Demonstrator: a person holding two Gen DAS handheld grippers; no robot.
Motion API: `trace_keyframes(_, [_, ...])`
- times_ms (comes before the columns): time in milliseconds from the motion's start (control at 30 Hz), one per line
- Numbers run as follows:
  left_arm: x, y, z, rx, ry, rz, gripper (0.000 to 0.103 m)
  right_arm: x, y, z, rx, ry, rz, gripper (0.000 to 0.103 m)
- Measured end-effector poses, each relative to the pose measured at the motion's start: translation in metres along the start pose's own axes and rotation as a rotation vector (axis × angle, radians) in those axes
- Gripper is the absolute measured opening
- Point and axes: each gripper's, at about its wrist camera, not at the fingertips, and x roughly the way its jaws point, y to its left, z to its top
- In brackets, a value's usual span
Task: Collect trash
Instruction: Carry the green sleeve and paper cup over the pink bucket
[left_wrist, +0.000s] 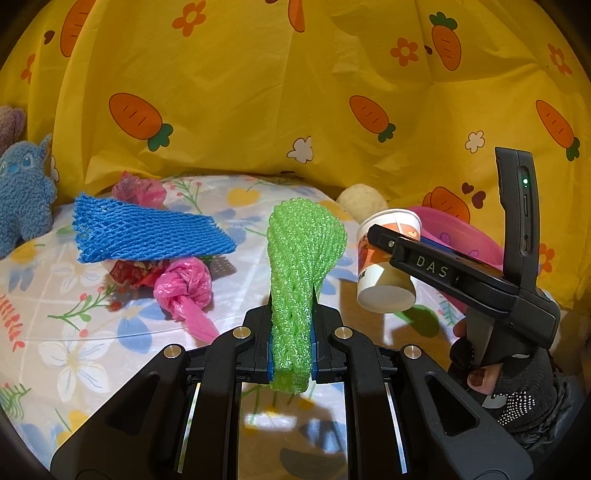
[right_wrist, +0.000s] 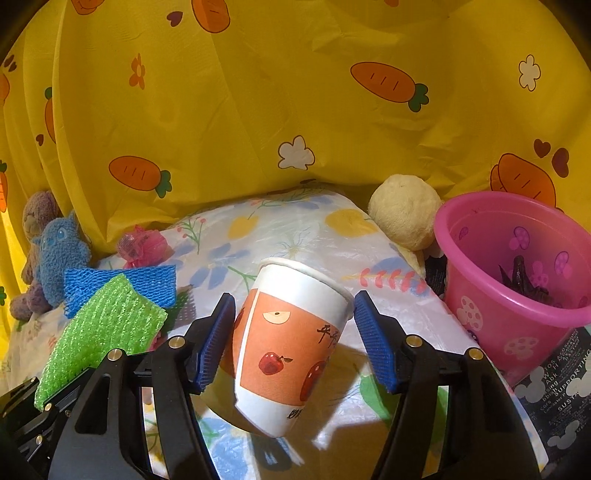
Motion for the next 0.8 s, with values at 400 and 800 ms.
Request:
trace_keyframes(400, [0.012, -0.063, 0.044, 0.084, -0.015, -0.101, 0.012, -0.048, -0.052, 0.03, 0.051, -0.116, -0.047, 0.065])
trace_keyframes(800, [0.087, -0.157, 0.084, 0.152, 0.022, -0.307, 0.012, -0.071, -0.155, 0.061, 0.163, -0.202, -0.25, 0.065])
